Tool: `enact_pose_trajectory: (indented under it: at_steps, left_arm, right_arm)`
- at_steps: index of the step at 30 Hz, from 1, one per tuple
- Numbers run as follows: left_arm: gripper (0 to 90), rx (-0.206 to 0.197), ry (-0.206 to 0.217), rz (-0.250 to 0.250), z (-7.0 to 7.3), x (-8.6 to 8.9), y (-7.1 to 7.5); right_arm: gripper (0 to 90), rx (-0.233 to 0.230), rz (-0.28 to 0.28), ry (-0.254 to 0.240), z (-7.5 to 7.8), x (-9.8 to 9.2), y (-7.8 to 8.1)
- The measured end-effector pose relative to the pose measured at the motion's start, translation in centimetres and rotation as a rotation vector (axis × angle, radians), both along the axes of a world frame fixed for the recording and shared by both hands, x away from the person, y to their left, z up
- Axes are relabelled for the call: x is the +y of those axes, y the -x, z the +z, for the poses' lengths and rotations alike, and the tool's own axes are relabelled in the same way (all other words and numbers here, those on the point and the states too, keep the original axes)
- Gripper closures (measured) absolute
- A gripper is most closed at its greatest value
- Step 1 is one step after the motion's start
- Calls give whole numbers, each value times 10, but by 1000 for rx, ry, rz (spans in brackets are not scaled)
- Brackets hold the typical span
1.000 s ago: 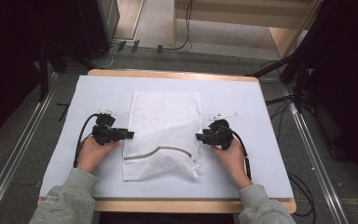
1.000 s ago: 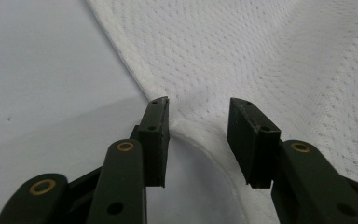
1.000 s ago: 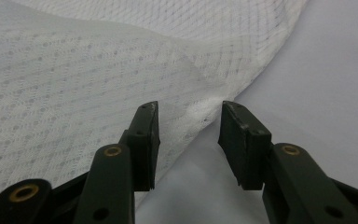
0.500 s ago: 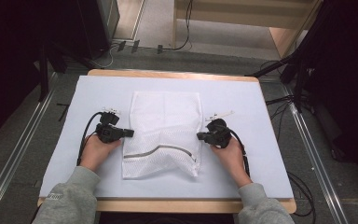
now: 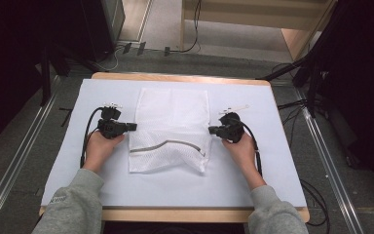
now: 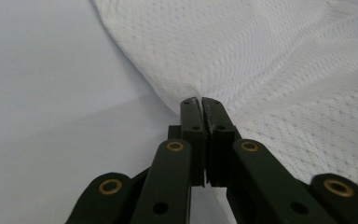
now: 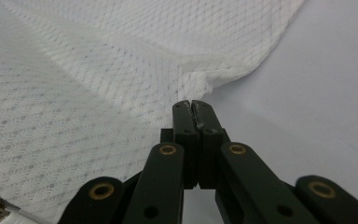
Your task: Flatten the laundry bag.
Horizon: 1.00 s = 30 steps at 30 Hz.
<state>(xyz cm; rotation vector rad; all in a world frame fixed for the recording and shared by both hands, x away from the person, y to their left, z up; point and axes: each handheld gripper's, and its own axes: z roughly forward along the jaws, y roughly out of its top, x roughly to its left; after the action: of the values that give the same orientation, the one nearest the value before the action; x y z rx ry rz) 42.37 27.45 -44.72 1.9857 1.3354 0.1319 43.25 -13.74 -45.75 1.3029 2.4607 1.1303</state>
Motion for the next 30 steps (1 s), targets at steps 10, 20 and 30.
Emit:
enact_pose_trajectory:
  at_steps: [10,20,30]
  left_arm:
    - [752,3,46,6,1,10,-2]
    - [597,-22,52,-29,25,16,31]
    - [566,-11,22,-85,24,3,60]
  right_arm:
    - [781,-12,-21,14,-2,8,-9]
    - [747,-41,0,-41,23,-6,33]
    - [703,-38,39,-63,29,-7,72]
